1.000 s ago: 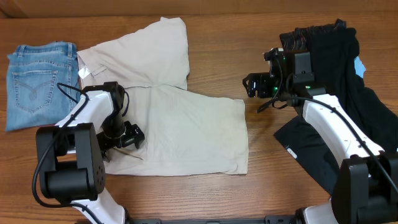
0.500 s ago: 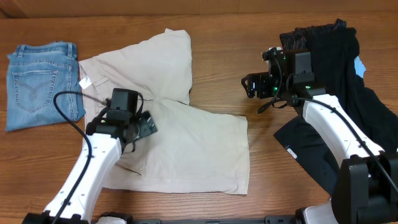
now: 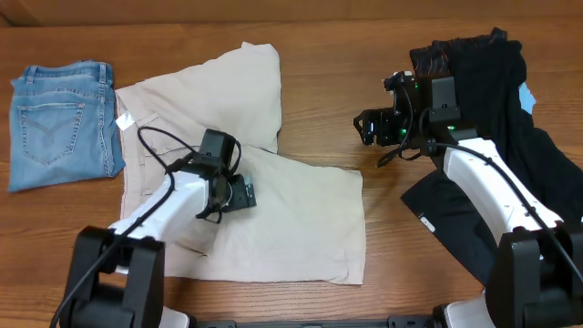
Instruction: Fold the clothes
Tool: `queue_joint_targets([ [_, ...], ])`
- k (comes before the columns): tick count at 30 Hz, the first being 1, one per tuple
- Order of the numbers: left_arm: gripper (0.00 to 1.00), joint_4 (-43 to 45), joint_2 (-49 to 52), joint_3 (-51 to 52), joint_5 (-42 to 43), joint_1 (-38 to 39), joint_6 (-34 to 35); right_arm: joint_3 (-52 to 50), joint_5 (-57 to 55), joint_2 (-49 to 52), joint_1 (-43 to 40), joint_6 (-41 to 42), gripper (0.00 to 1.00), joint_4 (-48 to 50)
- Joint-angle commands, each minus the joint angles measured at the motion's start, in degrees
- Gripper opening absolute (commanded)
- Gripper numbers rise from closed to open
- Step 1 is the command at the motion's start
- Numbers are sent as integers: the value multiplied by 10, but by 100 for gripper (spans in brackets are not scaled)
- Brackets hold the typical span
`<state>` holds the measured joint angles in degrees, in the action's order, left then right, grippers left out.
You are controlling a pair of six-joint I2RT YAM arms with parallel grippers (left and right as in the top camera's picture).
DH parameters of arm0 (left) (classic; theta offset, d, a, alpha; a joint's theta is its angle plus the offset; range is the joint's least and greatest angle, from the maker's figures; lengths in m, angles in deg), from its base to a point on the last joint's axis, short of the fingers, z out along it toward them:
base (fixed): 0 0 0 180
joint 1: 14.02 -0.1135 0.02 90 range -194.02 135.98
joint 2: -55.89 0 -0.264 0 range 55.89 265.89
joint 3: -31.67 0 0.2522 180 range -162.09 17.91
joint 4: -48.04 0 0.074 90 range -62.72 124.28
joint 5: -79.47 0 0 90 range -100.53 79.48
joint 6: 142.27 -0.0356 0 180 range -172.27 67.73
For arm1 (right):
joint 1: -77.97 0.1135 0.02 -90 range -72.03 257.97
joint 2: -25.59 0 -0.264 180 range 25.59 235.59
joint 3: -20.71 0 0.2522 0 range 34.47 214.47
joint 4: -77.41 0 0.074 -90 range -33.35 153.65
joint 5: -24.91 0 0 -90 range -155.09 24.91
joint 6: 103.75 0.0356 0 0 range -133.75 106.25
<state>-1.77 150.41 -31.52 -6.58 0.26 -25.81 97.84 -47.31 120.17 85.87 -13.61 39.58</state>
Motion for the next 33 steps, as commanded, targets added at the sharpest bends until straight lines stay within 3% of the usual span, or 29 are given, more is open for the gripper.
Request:
queue_joint_targets([
  [1,85,-89,24,4,54,0,-1,0,5,1,-1,-4,91,2],
  [5,87,-235,24,6,45,0,39,0,5,1,-1,-4,91,2],
  [9,90,-323,24,14,44,1,42,0,5,1,-1,-4,91,2],
  [16,93,-312,14,-20,-46,0,40,0,144,1,8,-2,90,-14],
  [23,96,-312,-54,-130,-72,0,40,0,160,31,66,54,87,-9],
  [28,99,-309,-84,-149,-104,0,40,0,168,106,113,94,84,38],
  [33,100,-276,-84,-149,-115,-1,42,0,184,172,153,137,82,158],
])
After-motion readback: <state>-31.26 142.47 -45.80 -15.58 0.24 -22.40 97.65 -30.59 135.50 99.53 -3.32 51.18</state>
